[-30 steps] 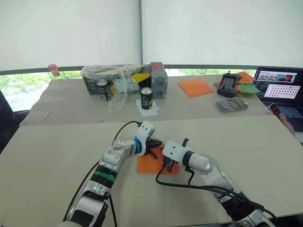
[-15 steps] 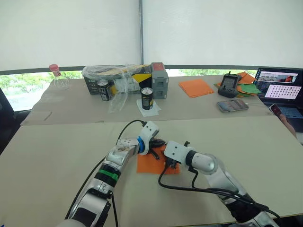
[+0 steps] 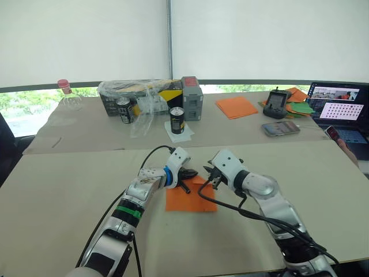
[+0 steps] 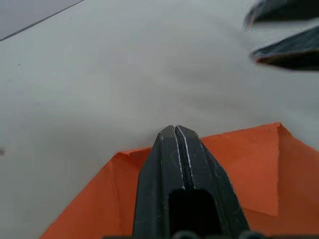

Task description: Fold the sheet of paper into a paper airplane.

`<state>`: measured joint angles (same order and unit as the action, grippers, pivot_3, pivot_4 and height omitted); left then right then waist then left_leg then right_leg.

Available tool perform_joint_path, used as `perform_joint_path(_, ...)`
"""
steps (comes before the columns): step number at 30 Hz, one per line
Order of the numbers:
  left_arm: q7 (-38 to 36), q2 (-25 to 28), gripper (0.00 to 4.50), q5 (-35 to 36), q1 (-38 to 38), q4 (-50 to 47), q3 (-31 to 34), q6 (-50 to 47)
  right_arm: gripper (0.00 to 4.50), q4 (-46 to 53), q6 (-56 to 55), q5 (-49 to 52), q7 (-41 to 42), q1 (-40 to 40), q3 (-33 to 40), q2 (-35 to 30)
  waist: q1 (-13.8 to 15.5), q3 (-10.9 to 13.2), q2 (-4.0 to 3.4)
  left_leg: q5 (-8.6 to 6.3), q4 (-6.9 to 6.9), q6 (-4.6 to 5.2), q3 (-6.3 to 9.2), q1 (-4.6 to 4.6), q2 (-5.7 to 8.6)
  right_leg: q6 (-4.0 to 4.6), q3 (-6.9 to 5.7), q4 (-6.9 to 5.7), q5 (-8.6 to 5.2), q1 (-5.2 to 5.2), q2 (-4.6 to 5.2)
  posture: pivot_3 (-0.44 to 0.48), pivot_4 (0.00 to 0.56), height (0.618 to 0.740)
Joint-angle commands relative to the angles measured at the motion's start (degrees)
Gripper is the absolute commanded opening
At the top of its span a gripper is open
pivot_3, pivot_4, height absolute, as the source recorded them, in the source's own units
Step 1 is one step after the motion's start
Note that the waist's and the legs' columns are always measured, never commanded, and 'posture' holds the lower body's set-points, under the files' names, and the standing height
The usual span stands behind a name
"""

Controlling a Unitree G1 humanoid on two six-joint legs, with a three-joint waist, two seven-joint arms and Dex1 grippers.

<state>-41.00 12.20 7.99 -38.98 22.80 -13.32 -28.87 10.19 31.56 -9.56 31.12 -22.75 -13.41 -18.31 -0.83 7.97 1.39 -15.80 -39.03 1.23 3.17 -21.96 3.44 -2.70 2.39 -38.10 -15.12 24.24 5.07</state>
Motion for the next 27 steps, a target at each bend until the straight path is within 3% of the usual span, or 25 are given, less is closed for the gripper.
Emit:
perform_joint_path(1, 1.55, 0.96, 0.00, -1.39, 1.21, -0.48, 0.49, -1.09, 0.03, -2.79, -0.37, -0.42, -3.54, 0.39, -0.58, 2.24, -0.08, 0.00, 0.00, 0.00, 0.00, 0.00, 0.00, 0.00, 0.01, 0.00, 0.00, 0.00, 0.00, 0.01, 0.01, 0.000, 0.150, 0.740)
perform_joint_path(27, 2.05, 0.75, 0.00, -0.95, 3.28, -3.66, -0.33, -2.59, 0.03, -4.31, -1.85, 0.55, -6.37, 3.19, -3.25, 6.62, -0.13, -0.01, -0.02, -0.02, 0.01, 0.04, 0.00, 0.02, 0.00, 0.00, 0.00, 0.00, 0.00, 0.00, -0.01, 0.000, 0.150, 0.740)
